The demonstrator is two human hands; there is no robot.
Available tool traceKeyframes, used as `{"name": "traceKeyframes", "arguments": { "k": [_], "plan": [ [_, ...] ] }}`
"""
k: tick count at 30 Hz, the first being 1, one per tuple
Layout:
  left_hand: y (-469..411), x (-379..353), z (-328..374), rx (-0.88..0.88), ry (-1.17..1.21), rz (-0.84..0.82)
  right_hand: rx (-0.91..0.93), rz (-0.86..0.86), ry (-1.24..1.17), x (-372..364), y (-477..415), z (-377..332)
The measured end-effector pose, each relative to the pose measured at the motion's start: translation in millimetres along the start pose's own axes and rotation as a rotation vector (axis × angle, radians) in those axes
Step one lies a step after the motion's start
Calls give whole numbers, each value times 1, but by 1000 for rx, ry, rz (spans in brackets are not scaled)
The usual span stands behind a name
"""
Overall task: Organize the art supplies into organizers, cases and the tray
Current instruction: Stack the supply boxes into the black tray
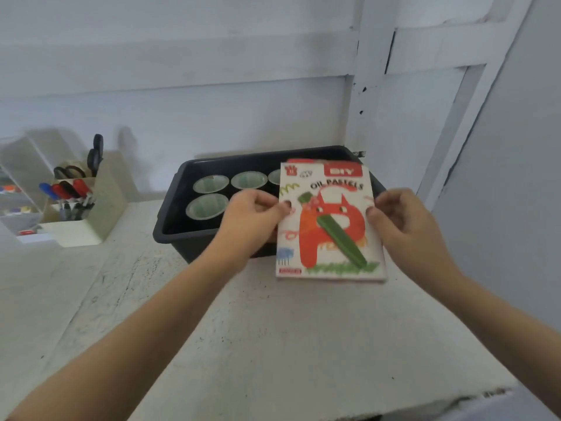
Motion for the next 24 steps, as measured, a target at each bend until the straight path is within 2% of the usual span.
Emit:
{"name": "traceKeyframes", "arguments": {
  "k": [2,6,9,12,17,24],
  "plan": [
    [-26,-4,10,7,79,41,13,-11,-13,1,-18,-16],
    [-78,-21,14,112,263,30,-15,35,120,-7,-63,-26],
    [-107,-32,8,142,249,-5,-76,60,166,-15,-98,-14],
    [-124,-44,-4,181,232,-22,-167,15,248,-26,-124,5],
    [-140,-60,-29,242,95,-39,-283,-77,424,-44,-141,41],
    [-150,-70,-34,122,-253,-20,-266,-121,597,-54,-137,50]
  ]
}}
Point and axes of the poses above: each hand's wrist, its own y-axis away from the middle knuckle, its own x-axis out of the back of the hand, z = x × y, the point moved 4 cm from there along -y, towards the middle knuckle, and after that the axes turned 6 degrees about -x, right-handed, at the moved point
